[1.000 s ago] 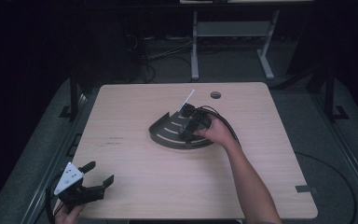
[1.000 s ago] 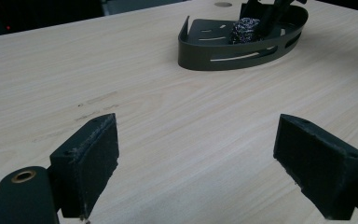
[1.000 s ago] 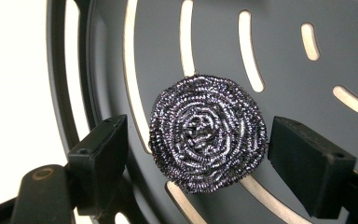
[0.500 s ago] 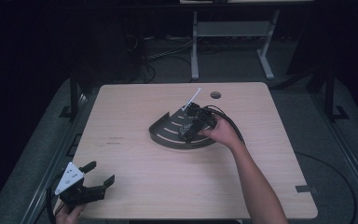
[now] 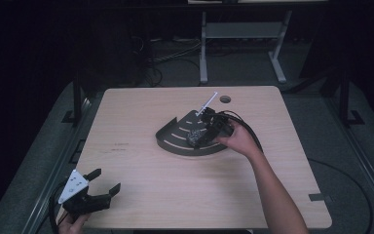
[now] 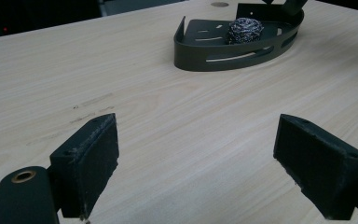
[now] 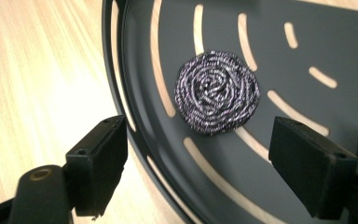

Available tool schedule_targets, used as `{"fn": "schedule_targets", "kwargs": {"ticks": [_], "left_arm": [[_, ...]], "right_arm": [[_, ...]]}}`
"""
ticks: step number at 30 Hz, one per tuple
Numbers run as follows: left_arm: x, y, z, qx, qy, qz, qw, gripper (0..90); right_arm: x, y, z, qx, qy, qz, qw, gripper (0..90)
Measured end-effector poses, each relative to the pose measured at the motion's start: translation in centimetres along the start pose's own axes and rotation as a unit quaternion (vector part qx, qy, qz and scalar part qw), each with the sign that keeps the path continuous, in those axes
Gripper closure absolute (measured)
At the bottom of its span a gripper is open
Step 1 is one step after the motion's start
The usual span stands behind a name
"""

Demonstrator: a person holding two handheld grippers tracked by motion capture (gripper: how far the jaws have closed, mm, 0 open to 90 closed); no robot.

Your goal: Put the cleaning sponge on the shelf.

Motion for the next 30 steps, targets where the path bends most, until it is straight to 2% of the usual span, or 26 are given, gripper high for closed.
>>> {"fn": "schedule_targets", "kwargs": {"ticks": [15,18,30], "left_arm": [[0.1,0.0,0.0,0.0,-0.003,0.001,1.0,13.3],[0.1,0.0,0.0,0.0,-0.001,0.002,1.0,13.3],[0.2,-0.1,0.0,-0.004,-0.005,0.002,1.0,13.3]], "right_arm": [[-0.6,1.9,1.4,0.019,0.0,0.006,0.9998,18.2],[-0.6,2.0,1.6,0.021,-0.003,-0.001,0.9998,18.0],[-1.1,2.4,2.6,0.023,-0.003,0.0,0.9997,16.8]]}}
Point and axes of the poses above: each handheld gripper's, and its own axes: y roughly backward along the jaws, z roughly out of its underside, x roughly to its right, the point moved 1 cm from there along -y, roughly forward along the jaws, and after that the axes turned 14 degrees about -z, right-handed, at the moved point
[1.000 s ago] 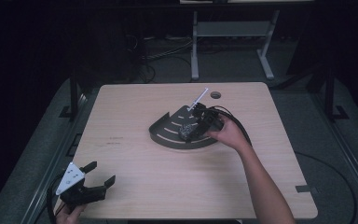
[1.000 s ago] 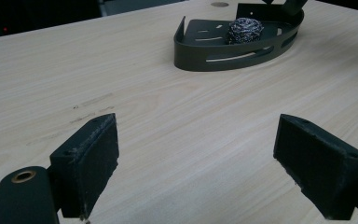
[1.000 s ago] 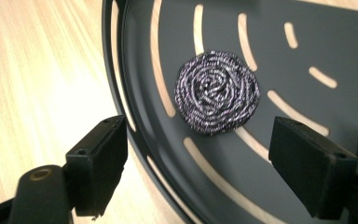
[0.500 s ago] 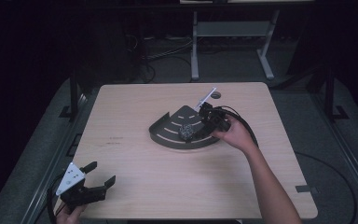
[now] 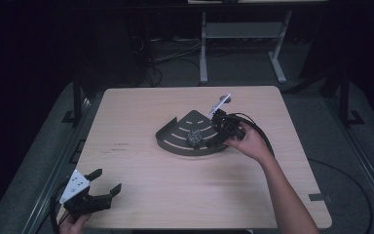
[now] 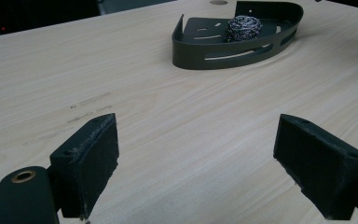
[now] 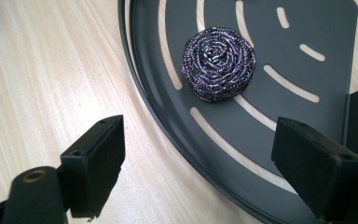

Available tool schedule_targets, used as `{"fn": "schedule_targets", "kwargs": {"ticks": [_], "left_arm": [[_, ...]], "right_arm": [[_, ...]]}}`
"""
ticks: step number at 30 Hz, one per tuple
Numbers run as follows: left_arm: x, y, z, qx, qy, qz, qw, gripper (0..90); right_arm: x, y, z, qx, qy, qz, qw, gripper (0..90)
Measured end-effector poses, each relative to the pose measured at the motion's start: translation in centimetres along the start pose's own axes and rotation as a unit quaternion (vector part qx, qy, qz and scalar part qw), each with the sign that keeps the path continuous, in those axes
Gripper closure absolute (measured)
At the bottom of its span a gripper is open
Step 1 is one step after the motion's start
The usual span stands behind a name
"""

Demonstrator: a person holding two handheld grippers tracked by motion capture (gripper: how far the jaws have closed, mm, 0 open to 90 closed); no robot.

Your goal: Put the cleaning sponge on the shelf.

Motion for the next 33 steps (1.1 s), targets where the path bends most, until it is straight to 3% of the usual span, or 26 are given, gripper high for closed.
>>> {"fn": "schedule_targets", "kwargs": {"ticks": [13,25,33], "left_arm": [[0.1,0.0,0.0,-0.001,-0.002,0.0,1.0,13.3],[0.2,0.0,0.0,0.0,-0.001,0.0,1.0,13.3],[0.2,0.0,0.0,0.0,0.0,-0.002,1.0,13.3]], "right_arm": [[-0.6,0.5,1.2,0.004,-0.004,-0.005,1.0,15.0],[-1.3,1.9,1.9,0.009,0.004,0.01,0.9999,14.9],[-1.2,2.4,3.6,0.017,-0.008,0.01,0.9998,14.7]]}}
Point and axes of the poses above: each handheld gripper's, and its own axes: y roughly backward along the jaws, z roughly out of its underside, x roughly to its right, the point moved 1 cm from there along -y, roughly forward along the jaws, and after that the axes turned 14 degrees about -z, right-handed, at the moved point
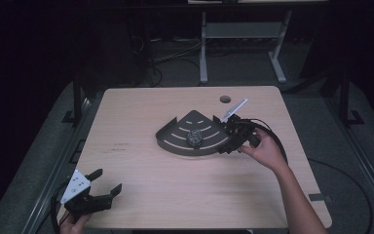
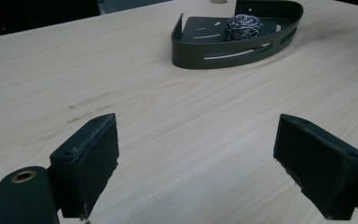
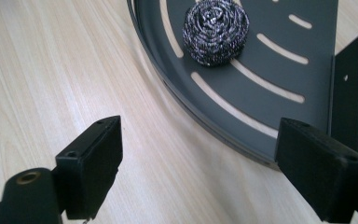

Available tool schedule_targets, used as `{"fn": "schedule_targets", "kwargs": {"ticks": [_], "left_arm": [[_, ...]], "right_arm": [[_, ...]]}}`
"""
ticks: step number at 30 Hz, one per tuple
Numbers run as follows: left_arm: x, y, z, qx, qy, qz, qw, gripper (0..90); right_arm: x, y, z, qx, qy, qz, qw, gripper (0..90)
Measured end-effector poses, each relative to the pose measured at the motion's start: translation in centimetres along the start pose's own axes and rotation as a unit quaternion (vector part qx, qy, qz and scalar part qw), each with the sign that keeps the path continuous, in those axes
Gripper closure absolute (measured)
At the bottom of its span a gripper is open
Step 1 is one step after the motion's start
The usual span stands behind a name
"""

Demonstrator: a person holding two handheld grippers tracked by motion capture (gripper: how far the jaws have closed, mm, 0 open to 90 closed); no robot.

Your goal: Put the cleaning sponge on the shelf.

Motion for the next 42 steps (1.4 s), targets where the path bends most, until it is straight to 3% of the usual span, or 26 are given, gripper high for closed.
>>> {"fn": "schedule_targets", "kwargs": {"ticks": [18,42], "left_arm": [[0.0,0.0,0.0,0.0,0.0,-0.001,1.0,13.3],[0.0,-0.1,0.0,0.0,0.002,-0.001,1.0,13.3]], "right_arm": [[-0.4,0.6,3.9,0.012,-0.013,0.002,0.9998,14.7],[-1.3,0.2,7.6,0.004,-0.022,0.005,0.9997,14.6]]}}
Point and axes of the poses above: each handheld gripper's, and its own axes: y roughly backward along the jaws, z roughly out of its underside, x roughly to its right, the point moved 1 cm from there along -y, roughly forward along the jaws, and after that the axes turned 14 degrees about -z, right-handed, at the moved point
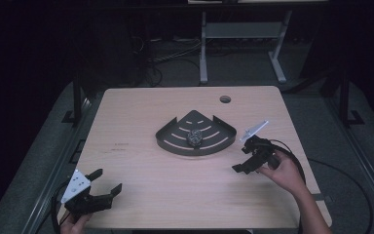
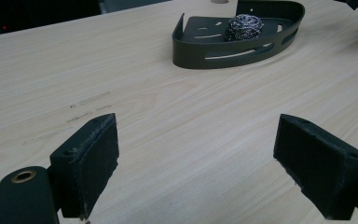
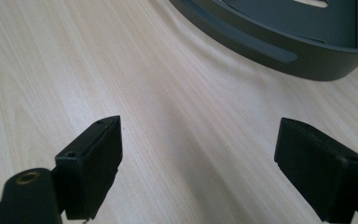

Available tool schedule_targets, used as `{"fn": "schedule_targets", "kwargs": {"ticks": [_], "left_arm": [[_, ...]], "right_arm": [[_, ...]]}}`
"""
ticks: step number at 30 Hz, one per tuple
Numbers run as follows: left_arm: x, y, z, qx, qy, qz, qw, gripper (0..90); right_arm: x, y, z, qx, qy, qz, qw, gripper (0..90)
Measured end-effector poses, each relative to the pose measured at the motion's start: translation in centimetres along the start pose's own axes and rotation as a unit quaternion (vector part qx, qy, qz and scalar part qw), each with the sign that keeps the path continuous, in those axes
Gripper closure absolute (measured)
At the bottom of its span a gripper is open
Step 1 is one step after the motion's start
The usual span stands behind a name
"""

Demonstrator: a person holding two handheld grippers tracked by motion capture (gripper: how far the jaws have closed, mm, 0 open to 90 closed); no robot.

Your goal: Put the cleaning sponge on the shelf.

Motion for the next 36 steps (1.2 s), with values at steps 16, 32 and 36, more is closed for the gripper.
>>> {"fn": "schedule_targets", "kwargs": {"ticks": [16,32,36], "left_arm": [[0.1,0.0,0.0,-0.001,-0.004,0.0,1.0,13.2],[0.2,-0.1,0.0,-0.001,-0.003,0.001,1.0,13.3],[0.2,-0.1,0.0,0.0,-0.002,0.001,1.0,13.3]], "right_arm": [[-0.6,0.0,2.6,0.006,-0.007,0.003,1.0,14.5],[-1.2,-0.2,4.6,0.012,-0.017,-0.003,0.9998,14.4],[-1.4,-0.2,5.2,0.018,-0.017,-0.004,0.9997,14.4]]}}
Point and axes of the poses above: each handheld gripper's, and its own axes: y roughly backward along the jaws, z roughly out of its underside, x roughly to its right, the point moved 1 cm from there along -y, roughly forward along the jaws, and after that the axes turned 14 degrees about -z, right-handed, at the moved point
